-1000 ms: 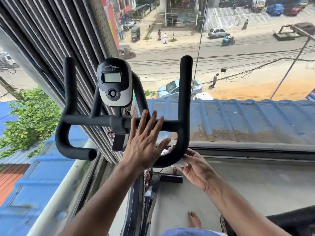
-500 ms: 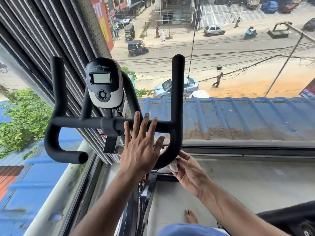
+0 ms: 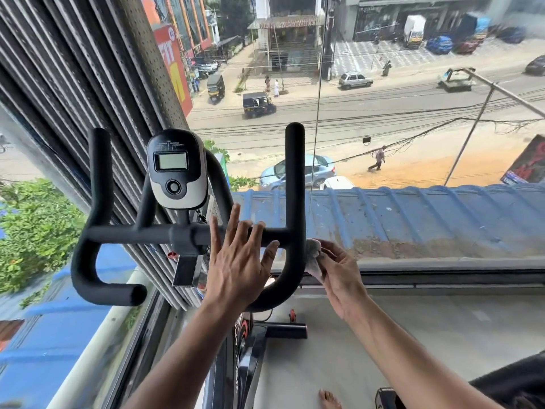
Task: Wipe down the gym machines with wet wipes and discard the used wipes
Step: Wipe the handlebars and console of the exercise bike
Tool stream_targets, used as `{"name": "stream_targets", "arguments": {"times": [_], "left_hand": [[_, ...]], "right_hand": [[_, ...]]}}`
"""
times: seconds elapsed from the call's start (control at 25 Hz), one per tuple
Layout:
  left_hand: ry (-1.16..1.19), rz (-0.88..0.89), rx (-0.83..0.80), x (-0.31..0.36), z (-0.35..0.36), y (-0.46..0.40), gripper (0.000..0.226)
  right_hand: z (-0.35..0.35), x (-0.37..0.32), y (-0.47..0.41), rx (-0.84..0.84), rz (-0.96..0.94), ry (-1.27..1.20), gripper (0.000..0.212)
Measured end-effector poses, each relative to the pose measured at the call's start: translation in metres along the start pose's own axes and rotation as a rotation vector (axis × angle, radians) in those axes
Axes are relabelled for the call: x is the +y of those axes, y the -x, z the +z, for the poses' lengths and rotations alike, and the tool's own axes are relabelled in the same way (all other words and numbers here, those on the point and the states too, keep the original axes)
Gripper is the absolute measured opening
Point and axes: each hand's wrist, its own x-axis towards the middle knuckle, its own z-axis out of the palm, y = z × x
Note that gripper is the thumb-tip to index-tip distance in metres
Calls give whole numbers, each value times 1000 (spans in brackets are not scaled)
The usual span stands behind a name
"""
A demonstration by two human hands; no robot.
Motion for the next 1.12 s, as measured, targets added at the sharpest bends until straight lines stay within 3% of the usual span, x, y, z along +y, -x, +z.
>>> {"name": "stream_targets", "arguments": {"times": [0.16,0.4,0.52,0.8,1.12], "left_hand": [[20,59,-11,6,6,-26,68],[55,136,25,8,14,-24,60],[72,148,9,7,16,-22,61],[-8,120,-52,9,16,-14,60],[-36,79,-126,13,13,-11,62]], "right_hand": [[5,-11,-19,72,-151,238,19],[23,1,-7,-17,42,-50,15],[16,-8,-14,-25,26,-133,16],[29,-12,-31,-30,89,-117,12],[33,-34,-67,-27,-36,-49,13]]}}
